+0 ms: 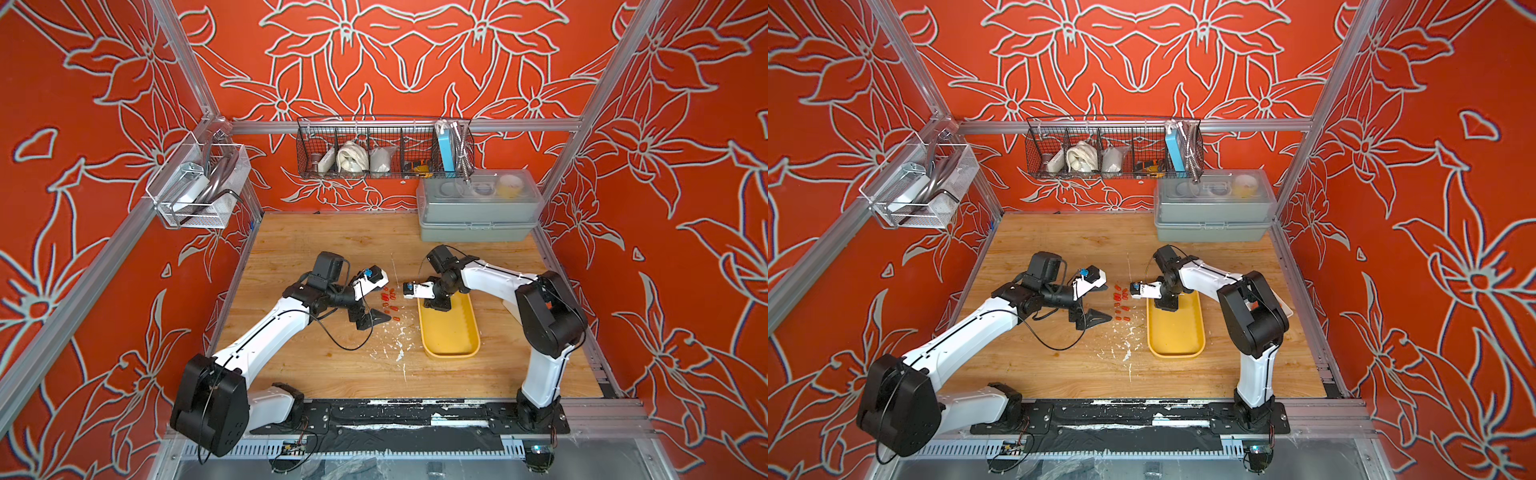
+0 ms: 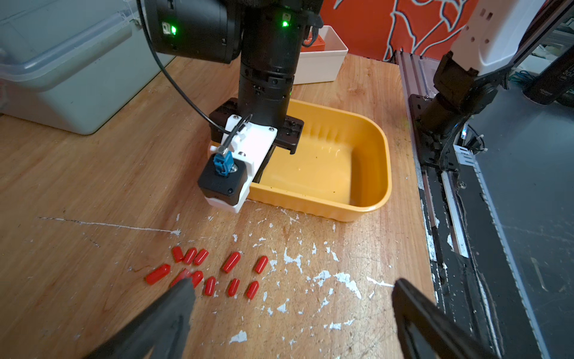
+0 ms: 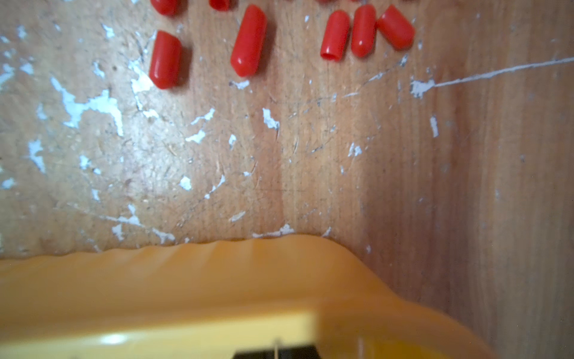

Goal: Take the screw protection sleeves out of the storage box
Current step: Pick up the screw protection sleeve from the storage box, then place the screw protection sleeve at the center of the board.

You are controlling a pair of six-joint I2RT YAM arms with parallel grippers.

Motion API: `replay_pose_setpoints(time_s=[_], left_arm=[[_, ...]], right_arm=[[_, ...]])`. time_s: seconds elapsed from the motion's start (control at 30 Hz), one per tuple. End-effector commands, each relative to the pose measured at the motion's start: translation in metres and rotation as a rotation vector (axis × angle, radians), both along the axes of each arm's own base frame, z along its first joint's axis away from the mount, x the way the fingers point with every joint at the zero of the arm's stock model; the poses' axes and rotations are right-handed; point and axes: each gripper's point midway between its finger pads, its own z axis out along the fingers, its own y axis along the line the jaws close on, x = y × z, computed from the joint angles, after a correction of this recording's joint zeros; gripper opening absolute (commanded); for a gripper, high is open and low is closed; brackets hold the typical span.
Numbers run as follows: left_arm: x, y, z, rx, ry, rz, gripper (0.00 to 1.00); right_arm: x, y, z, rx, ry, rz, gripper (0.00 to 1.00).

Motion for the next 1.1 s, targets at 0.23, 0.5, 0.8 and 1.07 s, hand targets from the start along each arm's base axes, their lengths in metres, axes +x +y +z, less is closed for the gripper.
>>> replay_pose_setpoints(time_s=[0.23,0.5,0.8,1.07], left_arm=[[0.01,0.012,0.019,-0.001,-0.029,0.068,0.98],[0.032,0.037,0.036,-0.034,-0.041,0.194,0.98],[0.057,0.07,0.049,-0.01,-0.104,0.386,0.98],[0.074,0.095,0.058,0.004,-0.154,0.548,0.98]], right_arm=[[-0.023,-0.019,0.051,0.028,-0.031,-0.048,0.0],[-0.059,0.004,0.118,0.216,0.004,-0.064,0.0],[-0.072,0.065,0.113,0.243,0.056,-0.022,0.0],[-0.06,0.108,0.062,0.201,0.115,-0.073,0.0]])
